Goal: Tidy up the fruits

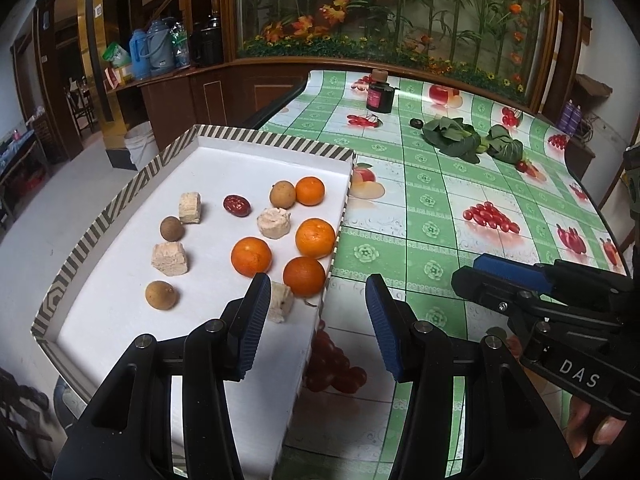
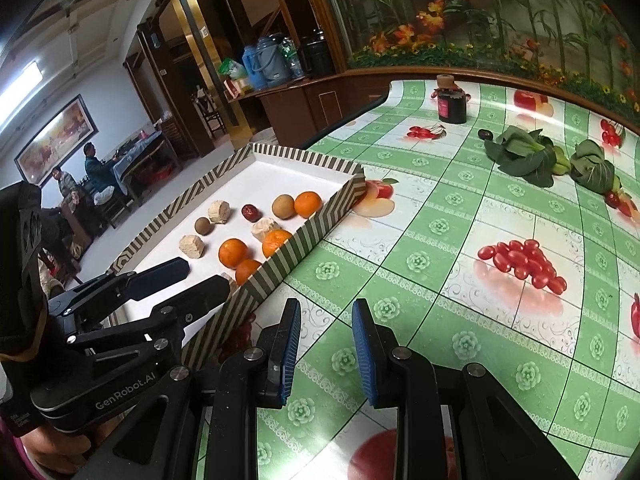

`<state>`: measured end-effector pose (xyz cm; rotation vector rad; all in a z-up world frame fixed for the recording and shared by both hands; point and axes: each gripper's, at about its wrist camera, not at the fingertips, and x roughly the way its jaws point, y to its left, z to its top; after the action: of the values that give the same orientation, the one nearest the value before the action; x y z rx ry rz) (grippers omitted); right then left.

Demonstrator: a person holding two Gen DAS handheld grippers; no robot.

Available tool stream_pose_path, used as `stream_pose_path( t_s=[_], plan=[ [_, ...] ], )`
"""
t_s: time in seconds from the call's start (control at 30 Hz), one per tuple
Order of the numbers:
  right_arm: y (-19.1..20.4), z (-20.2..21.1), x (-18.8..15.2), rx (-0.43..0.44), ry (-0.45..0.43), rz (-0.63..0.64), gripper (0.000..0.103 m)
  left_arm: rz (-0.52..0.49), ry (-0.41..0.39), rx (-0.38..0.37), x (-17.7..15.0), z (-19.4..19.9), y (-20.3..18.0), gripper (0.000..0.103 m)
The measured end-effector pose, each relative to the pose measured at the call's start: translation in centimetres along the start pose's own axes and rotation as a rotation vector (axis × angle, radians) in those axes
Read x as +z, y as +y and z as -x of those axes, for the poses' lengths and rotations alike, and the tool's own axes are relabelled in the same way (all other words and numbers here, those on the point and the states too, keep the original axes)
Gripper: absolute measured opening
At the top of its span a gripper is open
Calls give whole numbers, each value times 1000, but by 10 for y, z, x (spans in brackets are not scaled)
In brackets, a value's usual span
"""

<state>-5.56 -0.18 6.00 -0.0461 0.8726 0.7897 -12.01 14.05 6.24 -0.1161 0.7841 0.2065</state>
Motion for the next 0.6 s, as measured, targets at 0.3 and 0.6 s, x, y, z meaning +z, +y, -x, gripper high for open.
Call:
stream_pose_path(
  t_s=[0.3,0.6],
  plan=[
    [-7,-1,-5,16,6,-11,25,9,6,6,-1,0,-4,50],
    [-5,-4,-5,16,20,-1,25,16,0,11,1,2,-2,50]
  ],
)
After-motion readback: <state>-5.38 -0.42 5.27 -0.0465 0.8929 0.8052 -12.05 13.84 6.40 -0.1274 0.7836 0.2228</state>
